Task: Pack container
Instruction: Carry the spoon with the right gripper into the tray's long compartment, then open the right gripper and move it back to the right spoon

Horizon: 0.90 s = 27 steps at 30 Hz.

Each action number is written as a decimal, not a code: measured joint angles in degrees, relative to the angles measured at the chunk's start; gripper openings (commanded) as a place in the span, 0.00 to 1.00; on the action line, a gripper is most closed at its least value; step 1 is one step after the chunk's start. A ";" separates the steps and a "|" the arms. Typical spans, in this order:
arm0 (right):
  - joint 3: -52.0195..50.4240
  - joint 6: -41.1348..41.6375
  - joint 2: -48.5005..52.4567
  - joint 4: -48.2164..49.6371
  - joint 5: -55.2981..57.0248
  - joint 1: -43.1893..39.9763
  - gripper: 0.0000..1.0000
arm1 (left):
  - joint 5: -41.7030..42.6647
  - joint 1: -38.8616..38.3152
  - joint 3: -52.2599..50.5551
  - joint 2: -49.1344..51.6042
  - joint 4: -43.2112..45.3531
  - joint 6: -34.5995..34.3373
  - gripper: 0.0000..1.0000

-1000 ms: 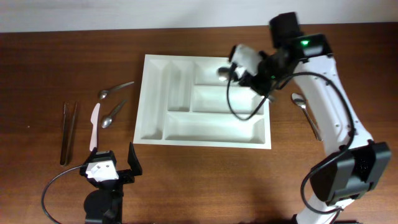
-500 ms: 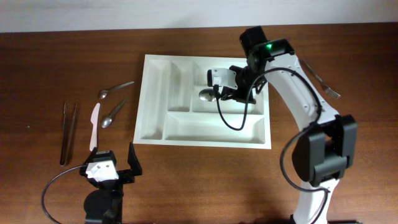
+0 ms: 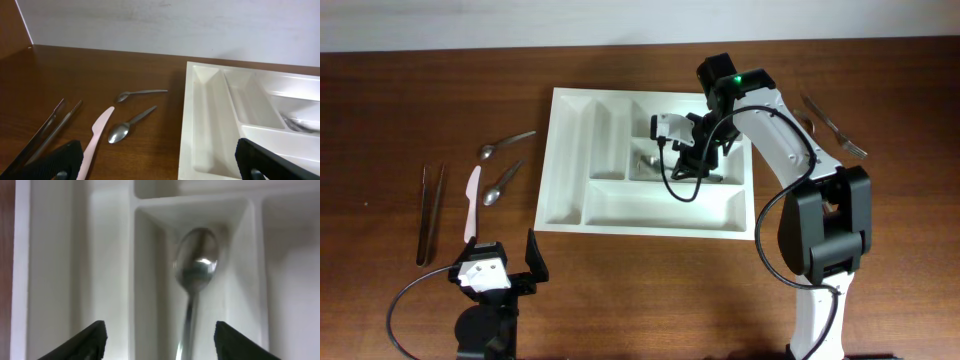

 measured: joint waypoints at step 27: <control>-8.26 32.04 -7.19 -0.22 17.18 -33.46 0.54 | 0.00 0.00 0.00 0.00 -0.02 0.00 0.99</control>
